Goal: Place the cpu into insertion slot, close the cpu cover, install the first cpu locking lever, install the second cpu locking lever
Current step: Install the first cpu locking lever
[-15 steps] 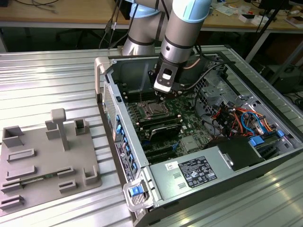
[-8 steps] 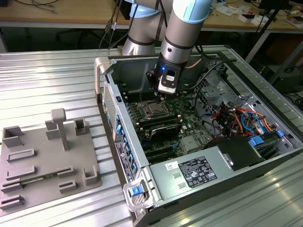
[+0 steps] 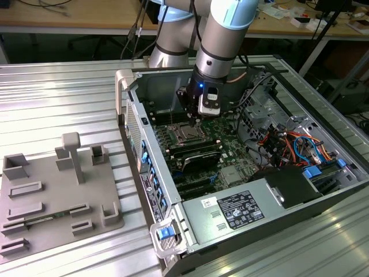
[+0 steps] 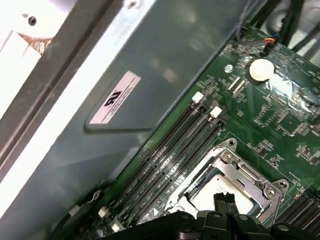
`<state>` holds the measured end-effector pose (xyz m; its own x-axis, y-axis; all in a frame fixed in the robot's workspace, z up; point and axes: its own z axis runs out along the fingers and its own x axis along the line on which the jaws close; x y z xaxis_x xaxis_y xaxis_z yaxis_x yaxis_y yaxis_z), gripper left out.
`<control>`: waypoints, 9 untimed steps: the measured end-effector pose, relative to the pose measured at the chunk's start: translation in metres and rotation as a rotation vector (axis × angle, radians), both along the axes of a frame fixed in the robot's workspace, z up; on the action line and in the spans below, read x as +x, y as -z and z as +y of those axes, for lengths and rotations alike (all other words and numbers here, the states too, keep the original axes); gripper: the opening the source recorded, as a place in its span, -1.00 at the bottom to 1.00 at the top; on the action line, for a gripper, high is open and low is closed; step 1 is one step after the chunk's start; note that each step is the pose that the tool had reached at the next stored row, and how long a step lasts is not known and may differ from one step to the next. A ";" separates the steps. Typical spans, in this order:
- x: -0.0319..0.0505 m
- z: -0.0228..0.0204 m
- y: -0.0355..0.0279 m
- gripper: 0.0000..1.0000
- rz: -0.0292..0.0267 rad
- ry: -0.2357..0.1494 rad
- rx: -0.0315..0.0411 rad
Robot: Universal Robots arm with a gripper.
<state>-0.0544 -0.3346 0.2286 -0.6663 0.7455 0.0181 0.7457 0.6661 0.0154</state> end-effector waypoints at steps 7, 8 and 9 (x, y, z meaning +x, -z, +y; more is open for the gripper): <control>0.0000 0.0000 0.0011 -0.79 0.0000 -0.192 0.0000; 0.0000 0.0000 0.0013 -0.79 0.0000 -0.216 0.0000; 0.0000 0.0000 0.0014 -0.79 0.0000 -0.234 0.0001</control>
<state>-0.0544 -0.3346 0.2272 -0.8212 0.5704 0.0182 0.5706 0.8211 0.0154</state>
